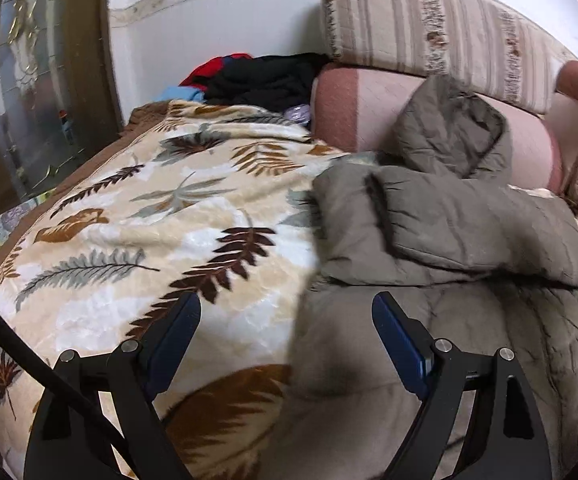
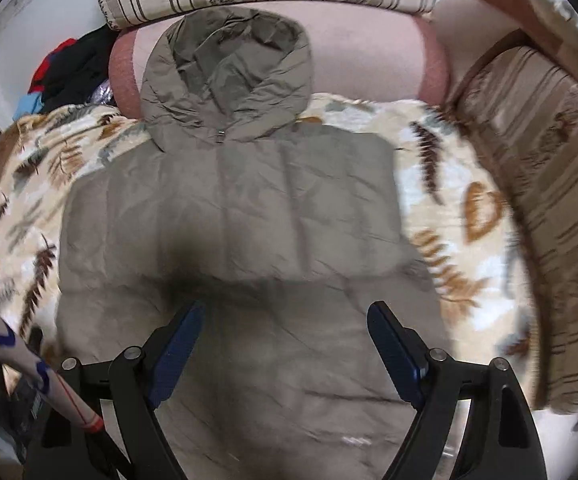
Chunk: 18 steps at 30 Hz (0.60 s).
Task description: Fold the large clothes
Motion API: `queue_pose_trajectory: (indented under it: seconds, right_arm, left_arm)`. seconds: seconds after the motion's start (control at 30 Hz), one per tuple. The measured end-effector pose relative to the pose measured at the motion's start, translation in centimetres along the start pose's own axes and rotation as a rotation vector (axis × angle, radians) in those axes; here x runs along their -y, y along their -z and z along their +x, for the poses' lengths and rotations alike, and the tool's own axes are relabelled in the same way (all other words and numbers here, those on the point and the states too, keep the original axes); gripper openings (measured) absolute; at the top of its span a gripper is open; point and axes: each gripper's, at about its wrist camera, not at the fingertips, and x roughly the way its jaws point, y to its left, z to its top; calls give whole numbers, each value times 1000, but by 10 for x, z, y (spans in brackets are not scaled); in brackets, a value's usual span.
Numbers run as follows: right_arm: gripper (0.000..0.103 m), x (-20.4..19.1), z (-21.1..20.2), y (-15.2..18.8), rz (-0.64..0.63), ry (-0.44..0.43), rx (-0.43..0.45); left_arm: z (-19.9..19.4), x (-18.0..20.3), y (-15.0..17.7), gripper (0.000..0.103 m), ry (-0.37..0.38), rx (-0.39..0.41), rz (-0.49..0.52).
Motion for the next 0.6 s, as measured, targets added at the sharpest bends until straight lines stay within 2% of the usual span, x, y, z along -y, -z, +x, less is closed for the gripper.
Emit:
queue_pose_trajectory:
  seconds: [0.17, 0.3, 0.47, 0.6]
  right_arm:
    - [88, -33, 55, -20, 21, 21, -2]
    - [88, -36, 72, -46, 59, 16, 36]
    - [88, -32, 61, -118, 114, -2, 184]
    - [88, -44, 53, -184, 120, -83, 264]
  left_arm:
    - [20, -14, -10, 87, 10, -37, -64]
    - [44, -13, -14, 87, 16, -93, -64]
    - [61, -12, -13, 87, 29, -117, -83]
    - [70, -6, -10, 87, 35, -142, -67]
